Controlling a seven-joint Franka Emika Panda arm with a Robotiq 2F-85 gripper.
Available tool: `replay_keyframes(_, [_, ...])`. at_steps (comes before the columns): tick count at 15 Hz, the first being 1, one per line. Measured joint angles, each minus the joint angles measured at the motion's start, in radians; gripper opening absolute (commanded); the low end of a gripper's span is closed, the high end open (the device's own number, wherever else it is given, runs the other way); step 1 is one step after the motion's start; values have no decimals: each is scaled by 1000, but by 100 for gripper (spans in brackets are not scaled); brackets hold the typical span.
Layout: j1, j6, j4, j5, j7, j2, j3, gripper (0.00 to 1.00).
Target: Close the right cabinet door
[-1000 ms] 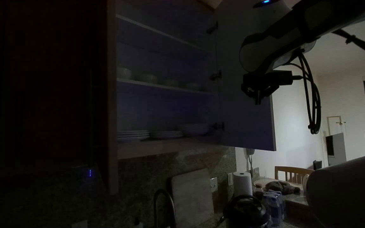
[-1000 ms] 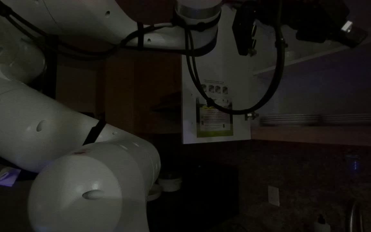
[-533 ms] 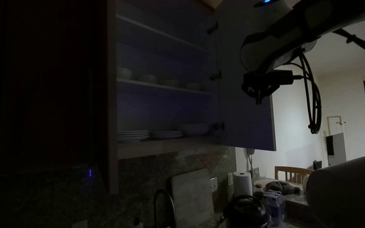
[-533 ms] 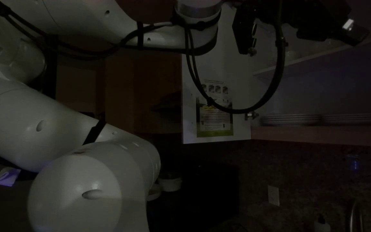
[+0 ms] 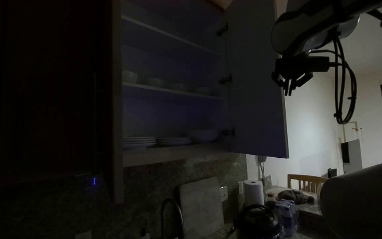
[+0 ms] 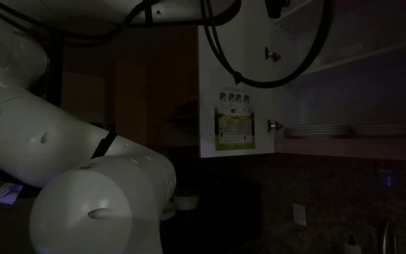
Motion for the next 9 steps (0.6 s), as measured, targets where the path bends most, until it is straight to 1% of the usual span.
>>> replay_keyframes(3, [1,-51,61,1,-49,34,-32,8])
replay_keyframes(9, [1,-52,67,1,-52,36,-34,8])
